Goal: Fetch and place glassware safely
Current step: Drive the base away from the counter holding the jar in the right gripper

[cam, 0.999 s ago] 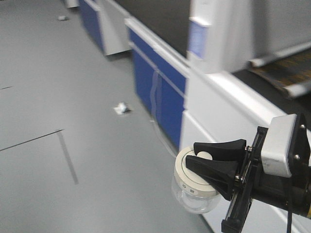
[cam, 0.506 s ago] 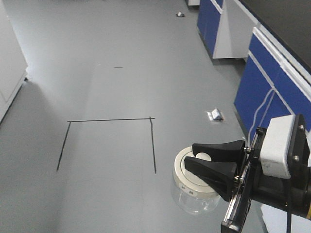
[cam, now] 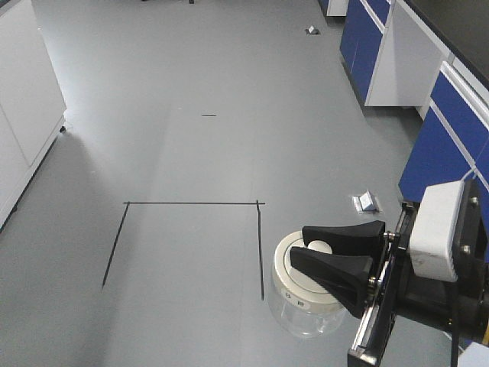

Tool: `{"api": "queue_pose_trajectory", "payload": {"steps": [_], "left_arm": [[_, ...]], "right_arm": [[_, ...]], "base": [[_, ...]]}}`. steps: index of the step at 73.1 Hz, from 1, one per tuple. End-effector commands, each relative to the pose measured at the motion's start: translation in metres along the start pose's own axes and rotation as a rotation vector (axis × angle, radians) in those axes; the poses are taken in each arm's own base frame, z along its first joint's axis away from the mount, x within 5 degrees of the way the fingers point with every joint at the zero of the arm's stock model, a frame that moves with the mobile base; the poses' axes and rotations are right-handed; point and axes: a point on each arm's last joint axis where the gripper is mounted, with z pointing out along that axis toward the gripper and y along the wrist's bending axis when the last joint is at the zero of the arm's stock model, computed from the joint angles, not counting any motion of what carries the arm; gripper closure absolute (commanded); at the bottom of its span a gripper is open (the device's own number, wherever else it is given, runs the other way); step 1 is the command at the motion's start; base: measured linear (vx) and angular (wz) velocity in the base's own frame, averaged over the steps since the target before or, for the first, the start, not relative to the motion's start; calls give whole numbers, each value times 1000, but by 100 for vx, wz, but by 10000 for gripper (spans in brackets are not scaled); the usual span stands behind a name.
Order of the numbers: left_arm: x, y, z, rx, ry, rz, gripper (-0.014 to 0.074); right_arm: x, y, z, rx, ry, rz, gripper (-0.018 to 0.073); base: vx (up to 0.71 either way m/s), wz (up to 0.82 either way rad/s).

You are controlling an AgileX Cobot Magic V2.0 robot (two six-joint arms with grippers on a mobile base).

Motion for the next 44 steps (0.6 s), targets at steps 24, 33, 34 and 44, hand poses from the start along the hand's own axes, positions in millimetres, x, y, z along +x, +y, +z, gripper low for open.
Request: {"api": "queue_pose_trajectory", "payload": {"steps": [24, 33, 34, 44], "left_arm": [[-13, -2, -1, 20, -88, -16, 603], [-13, -2, -1, 20, -88, -16, 603], [-13, -2, -1, 20, -88, -16, 603], [-13, -2, -1, 20, -88, -16, 603]], "right_arm": [[-15, 1, -1, -19, -76, 12, 560], [-15, 1, -1, -19, -76, 12, 560], [-15, 1, -1, -19, -76, 12, 560], [-15, 1, -1, -18, -76, 12, 560]], "base": [[40, -6], [54, -10], [56, -12], [59, -11]]}}
